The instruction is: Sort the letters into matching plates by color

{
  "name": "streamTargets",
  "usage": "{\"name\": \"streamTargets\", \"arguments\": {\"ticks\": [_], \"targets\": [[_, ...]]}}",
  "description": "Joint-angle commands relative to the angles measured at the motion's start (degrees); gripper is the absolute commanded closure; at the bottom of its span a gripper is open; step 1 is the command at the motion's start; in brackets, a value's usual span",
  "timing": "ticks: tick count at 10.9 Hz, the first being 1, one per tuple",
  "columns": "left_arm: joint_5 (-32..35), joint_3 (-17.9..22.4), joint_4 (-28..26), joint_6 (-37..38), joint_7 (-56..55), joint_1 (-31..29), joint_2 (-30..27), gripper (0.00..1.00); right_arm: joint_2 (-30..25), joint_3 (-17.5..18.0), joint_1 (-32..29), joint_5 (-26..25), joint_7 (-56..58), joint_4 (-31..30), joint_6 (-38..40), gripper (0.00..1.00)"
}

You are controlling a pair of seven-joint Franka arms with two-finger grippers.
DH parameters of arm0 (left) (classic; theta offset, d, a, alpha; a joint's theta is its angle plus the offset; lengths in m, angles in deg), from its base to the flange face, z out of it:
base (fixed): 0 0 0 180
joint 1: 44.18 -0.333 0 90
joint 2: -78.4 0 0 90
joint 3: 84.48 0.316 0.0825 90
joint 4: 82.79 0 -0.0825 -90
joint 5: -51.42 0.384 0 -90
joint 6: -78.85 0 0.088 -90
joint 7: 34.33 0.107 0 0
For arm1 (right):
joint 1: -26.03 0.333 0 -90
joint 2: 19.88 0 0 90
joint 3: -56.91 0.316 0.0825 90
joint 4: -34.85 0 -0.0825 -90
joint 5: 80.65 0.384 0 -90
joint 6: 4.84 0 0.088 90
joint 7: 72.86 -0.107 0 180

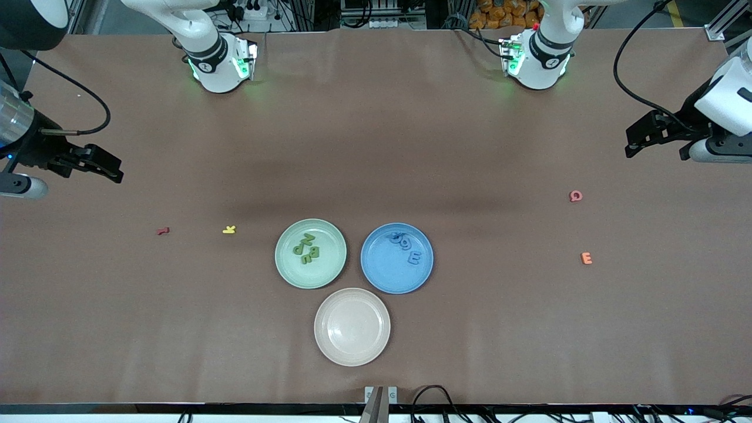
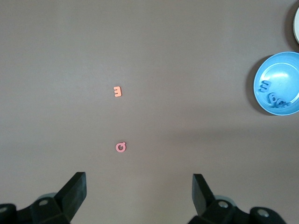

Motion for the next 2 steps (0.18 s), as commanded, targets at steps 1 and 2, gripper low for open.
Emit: {"name": "streamTargets", "arguments": {"ticks": [1, 2], "targets": [[0.45, -0.18, 1.60, 0.91, 0.15, -0.27, 0.76, 0.00, -0.24, 0.23, 0.56, -0.39, -0.81, -0.35, -0.32, 0.00], [0.62, -0.18, 1.60, 0.91, 0.15, -0.09, 0.76, 0.00, -0.24, 0.23, 0.56, -0.39, -0.72, -0.35, -0.32, 0.00]]}}
